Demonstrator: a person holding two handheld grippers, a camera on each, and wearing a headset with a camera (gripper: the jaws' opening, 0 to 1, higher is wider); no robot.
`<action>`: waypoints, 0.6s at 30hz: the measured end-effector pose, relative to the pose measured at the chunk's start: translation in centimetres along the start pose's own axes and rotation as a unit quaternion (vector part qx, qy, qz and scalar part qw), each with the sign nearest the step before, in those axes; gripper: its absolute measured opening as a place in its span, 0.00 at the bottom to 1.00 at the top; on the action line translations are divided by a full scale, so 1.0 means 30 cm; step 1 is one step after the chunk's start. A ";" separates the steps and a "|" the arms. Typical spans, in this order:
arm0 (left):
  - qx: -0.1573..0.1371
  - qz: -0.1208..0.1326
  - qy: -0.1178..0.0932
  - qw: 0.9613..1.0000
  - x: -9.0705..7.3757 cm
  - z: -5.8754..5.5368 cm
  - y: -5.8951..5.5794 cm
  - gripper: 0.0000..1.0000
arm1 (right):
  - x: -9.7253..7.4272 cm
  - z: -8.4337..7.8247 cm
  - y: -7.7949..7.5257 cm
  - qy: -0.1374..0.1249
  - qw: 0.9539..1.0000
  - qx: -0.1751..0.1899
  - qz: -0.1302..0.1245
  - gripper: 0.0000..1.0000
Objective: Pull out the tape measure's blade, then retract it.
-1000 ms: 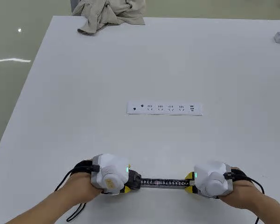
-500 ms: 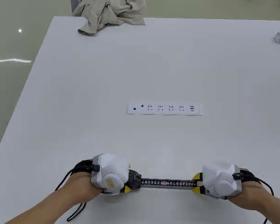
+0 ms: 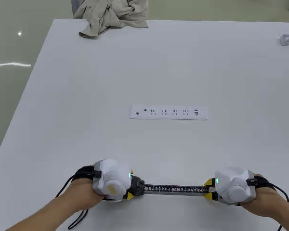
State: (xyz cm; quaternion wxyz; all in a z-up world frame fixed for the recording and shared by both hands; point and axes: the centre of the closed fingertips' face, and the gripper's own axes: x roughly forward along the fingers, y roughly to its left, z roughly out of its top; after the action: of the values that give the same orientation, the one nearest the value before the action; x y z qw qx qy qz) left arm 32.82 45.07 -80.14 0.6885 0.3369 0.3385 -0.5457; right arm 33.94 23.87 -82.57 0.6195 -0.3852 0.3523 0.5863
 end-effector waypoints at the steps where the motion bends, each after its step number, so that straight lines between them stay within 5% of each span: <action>1: 0.000 0.000 0.000 1.000 0.000 0.000 0.000 0.36 | -0.002 -0.006 -0.001 0.001 1.000 0.001 0.000 0.11; 18: 0.002 0.001 0.002 1.000 0.001 -0.001 0.000 0.36 | -0.047 -0.088 -0.012 0.009 1.000 0.015 -0.011 0.11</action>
State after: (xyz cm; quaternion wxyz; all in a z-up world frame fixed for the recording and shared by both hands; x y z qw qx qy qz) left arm 32.81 45.08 -80.17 0.6875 0.3400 0.3387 -0.5450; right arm 34.27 20.87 -82.49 0.6285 -0.3851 0.3627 0.5702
